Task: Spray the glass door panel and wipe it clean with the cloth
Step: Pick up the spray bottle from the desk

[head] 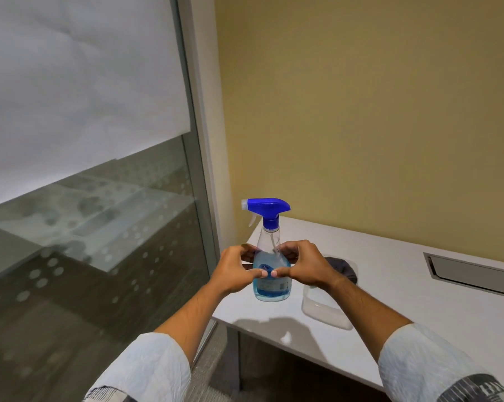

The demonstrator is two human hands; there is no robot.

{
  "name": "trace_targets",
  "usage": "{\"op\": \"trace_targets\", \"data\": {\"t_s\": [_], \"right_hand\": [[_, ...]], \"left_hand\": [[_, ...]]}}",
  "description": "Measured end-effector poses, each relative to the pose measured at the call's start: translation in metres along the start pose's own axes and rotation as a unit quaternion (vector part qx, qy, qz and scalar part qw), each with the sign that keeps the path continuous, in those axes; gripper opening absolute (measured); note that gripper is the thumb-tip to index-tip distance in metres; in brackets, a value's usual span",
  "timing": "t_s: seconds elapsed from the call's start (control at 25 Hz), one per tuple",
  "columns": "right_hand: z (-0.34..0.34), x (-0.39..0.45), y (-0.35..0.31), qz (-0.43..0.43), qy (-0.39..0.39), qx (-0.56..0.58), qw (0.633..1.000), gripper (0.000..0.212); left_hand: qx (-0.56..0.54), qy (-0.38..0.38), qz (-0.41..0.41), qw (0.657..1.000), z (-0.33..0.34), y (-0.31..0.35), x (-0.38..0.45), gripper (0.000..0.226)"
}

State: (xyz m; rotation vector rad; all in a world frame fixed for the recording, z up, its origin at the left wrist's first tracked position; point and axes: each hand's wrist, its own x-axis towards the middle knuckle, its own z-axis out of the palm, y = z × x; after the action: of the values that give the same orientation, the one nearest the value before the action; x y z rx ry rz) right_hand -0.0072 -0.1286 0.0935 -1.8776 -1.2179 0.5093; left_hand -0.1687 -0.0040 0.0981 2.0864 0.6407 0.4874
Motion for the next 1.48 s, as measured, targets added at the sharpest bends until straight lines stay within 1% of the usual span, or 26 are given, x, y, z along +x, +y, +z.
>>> {"op": "trace_targets", "data": {"t_s": [0.24, 0.4, 0.6, 0.72, 0.96, 1.12, 1.48], "right_hand": [[0.068, -0.028, -0.067, -0.038, -0.039, 0.005, 0.998, 0.051], [0.103, -0.047, -0.099, -0.060, -0.067, 0.018, 0.996, 0.048], [0.141, -0.066, -0.139, -0.092, -0.119, 0.043, 0.988, 0.045], [0.159, -0.080, -0.165, -0.131, -0.153, 0.054, 0.978, 0.047], [0.187, -0.125, -0.205, -0.198, -0.206, 0.063, 0.956, 0.048], [0.205, -0.170, -0.230, -0.242, -0.257, 0.066, 0.933, 0.048], [0.262, -0.269, -0.299, -0.289, -0.343, 0.095, 0.889, 0.048]], "left_hand": [[0.014, 0.033, -0.007, 0.999, -0.066, -0.026, -0.077, 0.047], [0.018, 0.060, -0.014, 0.998, -0.098, -0.036, -0.127, 0.051], [0.035, 0.111, -0.036, 0.993, -0.132, -0.039, -0.190, 0.050], [0.045, 0.152, -0.060, 0.985, -0.149, -0.036, -0.231, 0.050], [0.063, 0.227, -0.098, 0.967, -0.161, -0.012, -0.320, 0.052], [0.069, 0.278, -0.135, 0.949, -0.156, 0.004, -0.392, 0.051], [0.092, 0.370, -0.193, 0.904, -0.166, 0.031, -0.543, 0.051]]}}
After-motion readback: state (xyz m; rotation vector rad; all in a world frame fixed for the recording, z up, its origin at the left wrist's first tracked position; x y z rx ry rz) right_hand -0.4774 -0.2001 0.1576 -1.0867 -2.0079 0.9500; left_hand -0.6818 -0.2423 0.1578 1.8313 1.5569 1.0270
